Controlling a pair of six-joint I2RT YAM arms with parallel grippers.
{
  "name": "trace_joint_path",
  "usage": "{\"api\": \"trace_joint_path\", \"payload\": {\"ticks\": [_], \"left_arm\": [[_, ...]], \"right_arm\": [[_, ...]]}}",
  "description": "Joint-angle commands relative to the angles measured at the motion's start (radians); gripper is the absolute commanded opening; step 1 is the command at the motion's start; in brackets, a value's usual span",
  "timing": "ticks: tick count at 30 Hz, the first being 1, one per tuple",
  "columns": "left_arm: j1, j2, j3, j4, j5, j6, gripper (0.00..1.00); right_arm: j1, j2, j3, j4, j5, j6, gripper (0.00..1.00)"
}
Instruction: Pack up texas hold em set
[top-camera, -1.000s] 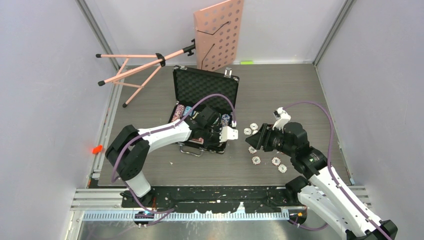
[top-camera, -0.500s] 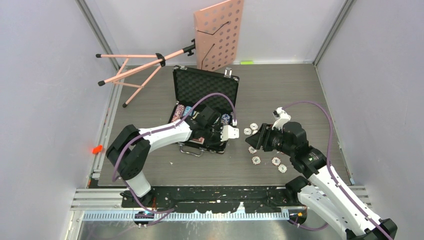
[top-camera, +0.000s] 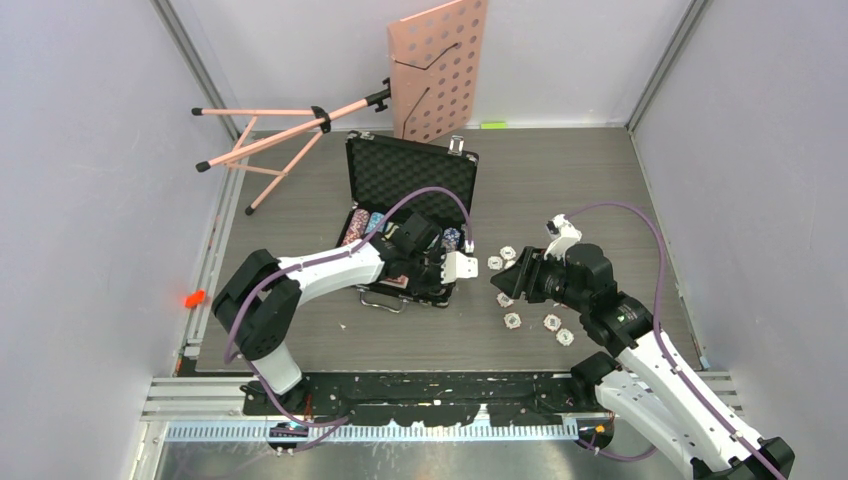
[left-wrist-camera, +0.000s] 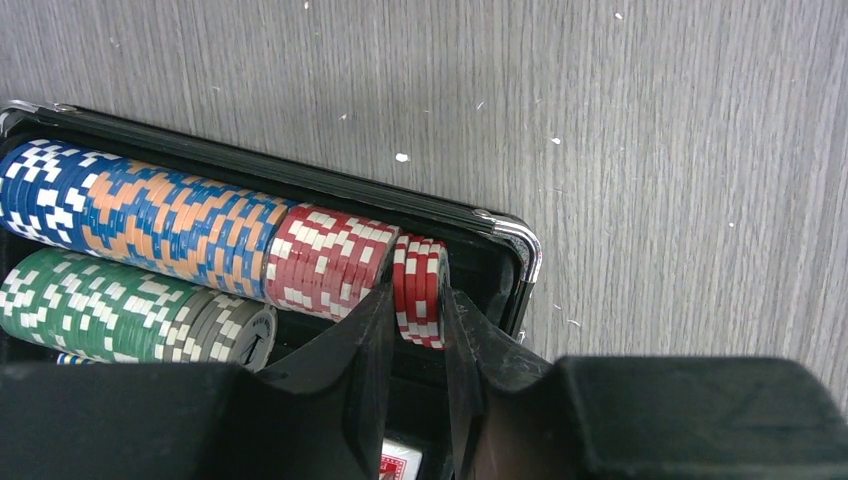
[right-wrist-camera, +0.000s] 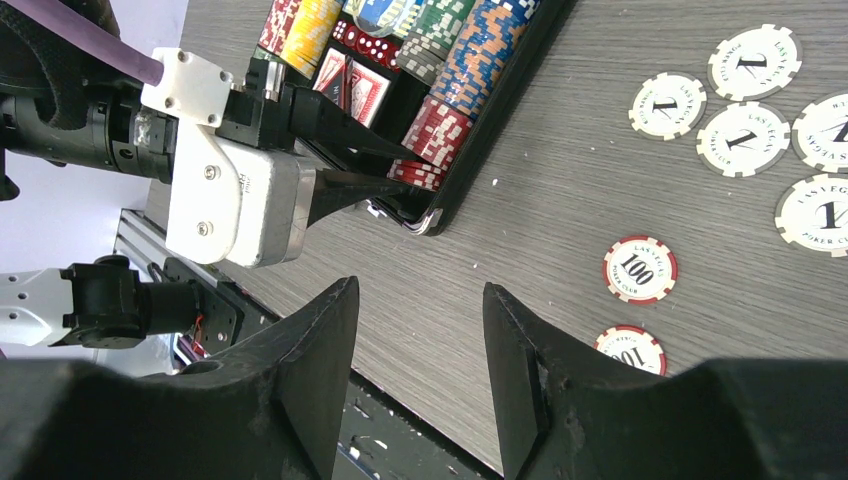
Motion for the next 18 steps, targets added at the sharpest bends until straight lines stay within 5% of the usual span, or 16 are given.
{"api": "trace_joint_path", "payload": {"ticks": [1, 18], "left_arm": [[0.009, -0.025, 0.003, 0.073, -0.042, 0.004, 0.27], [0.0, -0.095, -0.063, 0.195, -0.139, -0.046, 0.25]], "right_arm": [[0.004, 0.001, 0.019, 0.024, 0.01, 0.013, 0.55], [0.004, -0.007, 0.022, -0.046, 0.032, 0.017, 0.54]]}}
